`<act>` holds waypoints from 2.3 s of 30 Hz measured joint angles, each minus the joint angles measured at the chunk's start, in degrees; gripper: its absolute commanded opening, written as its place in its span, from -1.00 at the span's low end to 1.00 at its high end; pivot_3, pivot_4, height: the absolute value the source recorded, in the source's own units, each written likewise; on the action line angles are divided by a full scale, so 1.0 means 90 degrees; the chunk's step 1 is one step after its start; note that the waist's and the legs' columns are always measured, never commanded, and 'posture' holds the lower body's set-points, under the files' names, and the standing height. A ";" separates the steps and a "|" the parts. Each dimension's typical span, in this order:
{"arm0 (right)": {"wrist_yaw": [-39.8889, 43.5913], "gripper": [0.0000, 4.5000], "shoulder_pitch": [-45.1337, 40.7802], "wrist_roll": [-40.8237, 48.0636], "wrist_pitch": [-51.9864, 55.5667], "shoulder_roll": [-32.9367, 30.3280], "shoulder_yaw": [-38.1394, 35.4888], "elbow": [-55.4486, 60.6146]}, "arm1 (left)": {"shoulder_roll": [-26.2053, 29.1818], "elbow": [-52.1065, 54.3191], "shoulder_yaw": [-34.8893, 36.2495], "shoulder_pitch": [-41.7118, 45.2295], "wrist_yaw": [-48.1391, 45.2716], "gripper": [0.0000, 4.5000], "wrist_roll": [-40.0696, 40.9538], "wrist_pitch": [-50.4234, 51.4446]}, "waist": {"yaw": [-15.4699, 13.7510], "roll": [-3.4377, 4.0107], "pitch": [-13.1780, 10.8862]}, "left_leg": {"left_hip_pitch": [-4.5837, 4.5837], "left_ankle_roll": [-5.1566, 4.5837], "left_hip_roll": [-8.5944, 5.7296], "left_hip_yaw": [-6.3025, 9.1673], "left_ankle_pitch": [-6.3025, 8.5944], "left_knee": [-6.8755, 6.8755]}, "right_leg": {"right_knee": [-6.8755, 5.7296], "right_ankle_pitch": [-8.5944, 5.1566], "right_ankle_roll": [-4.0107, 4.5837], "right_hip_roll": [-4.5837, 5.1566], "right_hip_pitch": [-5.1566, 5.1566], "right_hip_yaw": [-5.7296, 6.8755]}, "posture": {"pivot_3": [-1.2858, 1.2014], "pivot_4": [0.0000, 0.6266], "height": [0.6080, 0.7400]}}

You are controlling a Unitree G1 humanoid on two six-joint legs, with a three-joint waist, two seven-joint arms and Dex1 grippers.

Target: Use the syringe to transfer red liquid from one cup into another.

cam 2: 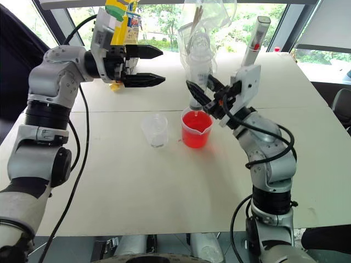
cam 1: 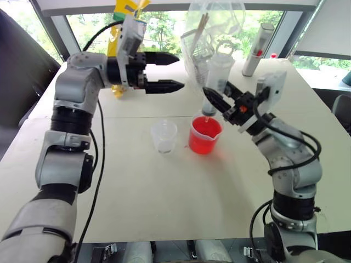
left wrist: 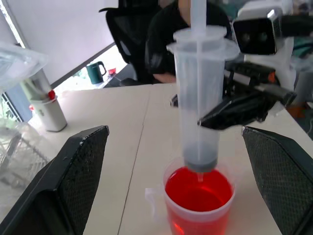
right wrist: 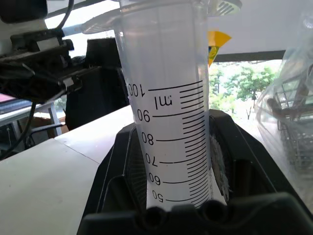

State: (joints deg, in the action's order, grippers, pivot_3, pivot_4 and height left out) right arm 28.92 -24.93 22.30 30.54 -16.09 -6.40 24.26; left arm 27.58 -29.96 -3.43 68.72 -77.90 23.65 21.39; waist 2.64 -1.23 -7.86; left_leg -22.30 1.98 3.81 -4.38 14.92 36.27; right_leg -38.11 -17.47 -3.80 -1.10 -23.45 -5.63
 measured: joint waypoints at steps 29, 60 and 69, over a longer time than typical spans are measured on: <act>-0.0036 -0.38 0.0481 -0.0450 -0.1255 -0.0044 0.0636 -0.0838 | -0.1250 -0.1286 -0.0041 0.0663 -0.0034 1.00 -0.0540 -0.0521 | -0.0007 0.0000 0.0000 | 0.0001 0.0001 -0.0001 0.0001 -0.0001 0.0000 | 0.0001 0.0000 0.0000 -0.0003 0.0002 -0.0001 | 0.03 -0.52 0.98; -0.0107 -0.38 0.0590 -0.0220 -0.0921 -0.0140 0.0616 -0.0748 | -0.1469 -0.1611 -0.0035 0.0773 -0.0067 -0.98 -0.0632 -0.0381 | -0.0010 -0.0001 0.0000 | 0.0001 0.0001 -0.0001 0.0002 -0.0001 0.0001 | 0.0001 0.0000 0.0000 -0.0004 0.0002 -0.0001 | 0.03 -0.52 0.98; -0.0128 -0.38 0.0553 -0.0218 -0.1091 -0.0072 0.0630 -0.0971 | -0.1490 -0.1911 -0.0034 0.0966 -0.0030 -0.98 -0.0681 -0.0514 | -0.0009 -0.0001 0.0000 | 0.0001 0.0001 -0.0002 0.0002 -0.0001 0.0001 | 0.0001 0.0000 0.0000 -0.0004 0.0002 -0.0001 | 0.03 -0.52 0.98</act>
State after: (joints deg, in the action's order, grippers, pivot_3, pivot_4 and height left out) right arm 27.76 -19.96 20.34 20.72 -16.73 -0.73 15.52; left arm 14.17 -47.16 -3.74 77.42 -78.17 17.51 16.76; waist 2.56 -1.24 -7.86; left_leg -22.29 1.98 3.80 -4.37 14.91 36.28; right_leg -38.10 -17.47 -3.80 -1.14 -23.42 -5.64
